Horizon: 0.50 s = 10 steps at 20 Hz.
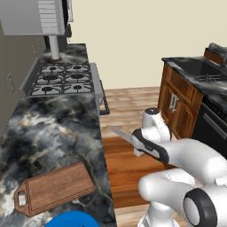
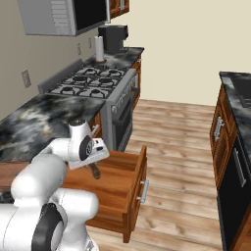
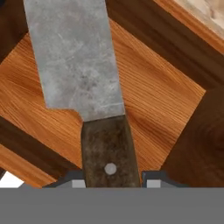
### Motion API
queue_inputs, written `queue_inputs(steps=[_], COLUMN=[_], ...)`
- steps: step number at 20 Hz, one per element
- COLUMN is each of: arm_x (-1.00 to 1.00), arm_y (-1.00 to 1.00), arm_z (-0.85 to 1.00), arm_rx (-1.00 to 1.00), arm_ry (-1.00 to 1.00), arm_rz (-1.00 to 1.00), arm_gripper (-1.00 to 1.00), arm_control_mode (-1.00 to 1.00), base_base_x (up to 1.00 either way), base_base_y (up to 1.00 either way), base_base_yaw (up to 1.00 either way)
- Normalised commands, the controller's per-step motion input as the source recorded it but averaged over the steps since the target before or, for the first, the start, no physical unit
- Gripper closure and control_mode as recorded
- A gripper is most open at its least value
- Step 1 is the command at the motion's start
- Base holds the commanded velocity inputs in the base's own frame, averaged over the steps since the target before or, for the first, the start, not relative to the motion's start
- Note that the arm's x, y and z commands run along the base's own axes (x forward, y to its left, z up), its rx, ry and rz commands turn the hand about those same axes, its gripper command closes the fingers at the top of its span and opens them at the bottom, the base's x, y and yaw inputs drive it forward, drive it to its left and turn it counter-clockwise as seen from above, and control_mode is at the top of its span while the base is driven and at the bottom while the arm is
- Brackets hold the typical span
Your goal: Pick up the knife from the drawer and place it on the cutting board. Then place the meat from the plate to the cutting board.
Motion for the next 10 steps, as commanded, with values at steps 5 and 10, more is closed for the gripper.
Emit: queue_inputs(steps=[5,10], arm_x=[-0.83,-0.48], arm_y=[0.34,0.75], arm_z=[0.94,0.96], arm_rx=[-0.01,-0.05], arm_ry=[0.0,0.0], arm_rz=[0.14,0.26], arm_gripper=[1.0,1.0], arm_control_mode=[-1.0,-1.0], base_base_x=[0.0,0.0], base_base_y=[0.0,0.0], base_base_yaw=[0.0,0.0])
